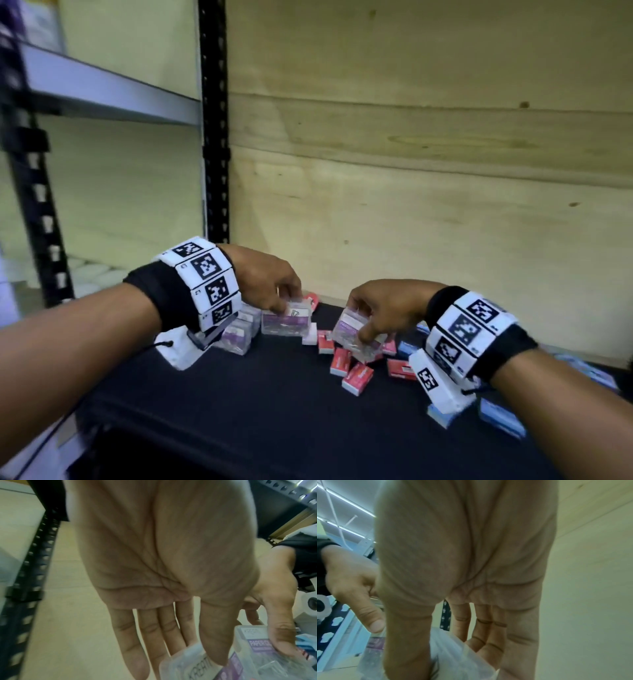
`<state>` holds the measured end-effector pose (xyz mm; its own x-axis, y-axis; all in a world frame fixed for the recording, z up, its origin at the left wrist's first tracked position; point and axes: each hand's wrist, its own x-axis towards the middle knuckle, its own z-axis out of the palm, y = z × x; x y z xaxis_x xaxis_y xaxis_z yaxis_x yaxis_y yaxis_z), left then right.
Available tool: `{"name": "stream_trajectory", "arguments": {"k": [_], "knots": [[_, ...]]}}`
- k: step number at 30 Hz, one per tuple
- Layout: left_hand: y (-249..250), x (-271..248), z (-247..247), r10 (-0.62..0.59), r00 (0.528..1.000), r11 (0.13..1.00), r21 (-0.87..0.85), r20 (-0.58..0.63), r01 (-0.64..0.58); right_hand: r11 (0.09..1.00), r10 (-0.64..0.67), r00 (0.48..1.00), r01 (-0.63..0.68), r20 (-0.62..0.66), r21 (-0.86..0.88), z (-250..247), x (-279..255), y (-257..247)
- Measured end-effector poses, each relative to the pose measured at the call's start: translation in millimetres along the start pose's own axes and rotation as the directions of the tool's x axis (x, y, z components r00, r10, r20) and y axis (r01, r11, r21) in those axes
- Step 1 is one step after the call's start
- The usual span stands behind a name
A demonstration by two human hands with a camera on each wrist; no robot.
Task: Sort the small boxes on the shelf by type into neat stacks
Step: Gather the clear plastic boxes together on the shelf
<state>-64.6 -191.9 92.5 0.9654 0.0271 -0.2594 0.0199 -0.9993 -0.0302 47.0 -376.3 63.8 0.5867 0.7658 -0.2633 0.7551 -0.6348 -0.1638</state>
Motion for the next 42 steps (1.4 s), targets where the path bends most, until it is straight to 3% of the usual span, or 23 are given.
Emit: {"name": "stream_trajectory", "arguments": {"k": [11, 20, 31, 42], "knots": [[-94.4, -43.4, 54.9, -0.220, 0.964, 0.970, -0.067, 0.153, 0.232, 0.970, -0.224, 0.970, 0.231, 0.095, -0.074, 31.3, 62.5, -114.3], [-134.4, -47.6, 75.2, -0.312, 0.938, 0.948, -0.007, 0.154, 0.317, 0.945, -0.302, 0.952, 0.307, 0.055, -0.117, 46.0, 93.2, -151.2], [-163.8, -46.3, 90.8, -0.308, 0.945, 0.948, -0.051, 0.111, 0.315, 0.944, -0.322, 0.947, 0.321, 0.007, -0.076, 53.7, 112.5, -166.0], [-169.2, -40.2, 96.0, -0.207, 0.978, 0.974, -0.088, 0.026, 0.209, 0.937, -0.346, 0.937, 0.343, -0.044, -0.073, 58.9, 115.8, -168.0]]}}
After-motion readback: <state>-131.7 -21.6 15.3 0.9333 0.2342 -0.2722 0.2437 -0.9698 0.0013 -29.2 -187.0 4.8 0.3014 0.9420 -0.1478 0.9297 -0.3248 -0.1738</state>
